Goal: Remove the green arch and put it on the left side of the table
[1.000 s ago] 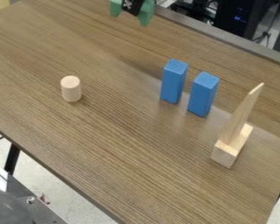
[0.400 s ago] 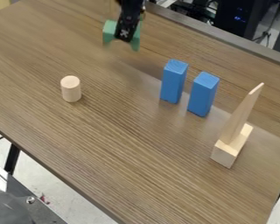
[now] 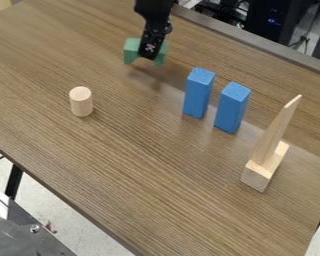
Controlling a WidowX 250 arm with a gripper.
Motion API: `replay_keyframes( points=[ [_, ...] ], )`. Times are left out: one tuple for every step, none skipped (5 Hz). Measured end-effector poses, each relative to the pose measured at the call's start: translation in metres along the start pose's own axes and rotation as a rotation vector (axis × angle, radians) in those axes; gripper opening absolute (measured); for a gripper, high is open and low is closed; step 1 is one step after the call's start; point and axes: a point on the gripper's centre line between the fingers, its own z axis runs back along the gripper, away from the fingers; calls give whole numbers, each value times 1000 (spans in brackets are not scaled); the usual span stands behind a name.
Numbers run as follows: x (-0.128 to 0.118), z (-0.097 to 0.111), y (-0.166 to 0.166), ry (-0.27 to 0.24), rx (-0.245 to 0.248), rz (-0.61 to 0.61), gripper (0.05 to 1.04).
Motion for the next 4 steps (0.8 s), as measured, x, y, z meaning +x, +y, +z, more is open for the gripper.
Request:
replay_keyframes(
  points=[
    [-5,-8,-6,-10,28,6,596],
    [-7,-7,-9,-8,30,14,892],
    [-8,-7,-9,-17,30,15,1004],
    [-11,15,-17,-22,-72,-27,1000]
  ],
)
